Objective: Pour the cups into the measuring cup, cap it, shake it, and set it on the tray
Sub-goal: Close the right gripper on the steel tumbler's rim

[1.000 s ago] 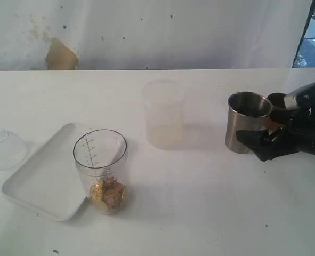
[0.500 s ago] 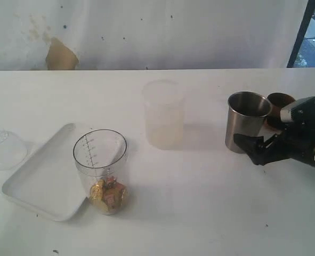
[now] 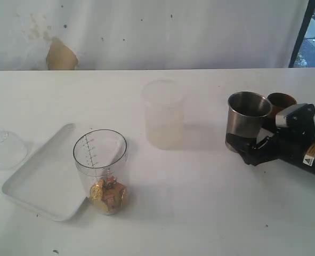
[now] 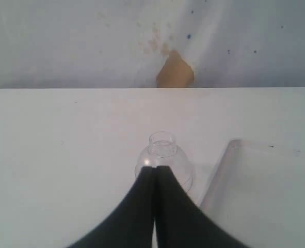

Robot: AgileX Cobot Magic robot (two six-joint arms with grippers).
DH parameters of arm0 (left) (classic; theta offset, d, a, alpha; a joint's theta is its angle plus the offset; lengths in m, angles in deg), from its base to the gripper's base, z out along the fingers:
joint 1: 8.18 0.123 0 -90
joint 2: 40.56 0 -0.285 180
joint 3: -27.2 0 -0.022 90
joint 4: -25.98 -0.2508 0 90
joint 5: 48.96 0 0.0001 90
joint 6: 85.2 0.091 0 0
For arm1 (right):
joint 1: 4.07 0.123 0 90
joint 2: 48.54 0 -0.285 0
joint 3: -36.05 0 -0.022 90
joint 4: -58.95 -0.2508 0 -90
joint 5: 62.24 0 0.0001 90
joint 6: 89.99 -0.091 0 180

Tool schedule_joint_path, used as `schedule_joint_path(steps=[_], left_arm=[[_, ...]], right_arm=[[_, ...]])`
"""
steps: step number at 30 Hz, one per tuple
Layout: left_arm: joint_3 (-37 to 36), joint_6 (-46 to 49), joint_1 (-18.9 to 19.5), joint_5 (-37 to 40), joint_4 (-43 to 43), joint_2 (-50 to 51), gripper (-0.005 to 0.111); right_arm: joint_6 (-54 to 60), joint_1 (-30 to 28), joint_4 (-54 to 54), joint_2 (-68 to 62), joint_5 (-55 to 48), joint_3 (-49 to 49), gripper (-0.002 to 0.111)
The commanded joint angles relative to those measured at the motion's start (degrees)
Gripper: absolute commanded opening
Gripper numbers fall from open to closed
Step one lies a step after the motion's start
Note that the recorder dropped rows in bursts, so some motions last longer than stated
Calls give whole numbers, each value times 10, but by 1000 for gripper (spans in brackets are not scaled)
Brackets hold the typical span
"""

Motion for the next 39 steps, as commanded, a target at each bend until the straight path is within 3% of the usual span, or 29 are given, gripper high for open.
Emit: schedule_joint_path(steps=[1, 12, 39], left_arm=[[-3, 0, -5, -2, 4, -2, 0], [-3, 0, -5, -2, 4, -2, 0], [-3, 0, -5, -2, 4, -2, 0]], right_arm=[[5, 2, -3, -24, 17, 24, 99], [5, 39, -4, -39, 17, 69, 99], [16, 41, -41, -39, 17, 81, 99]])
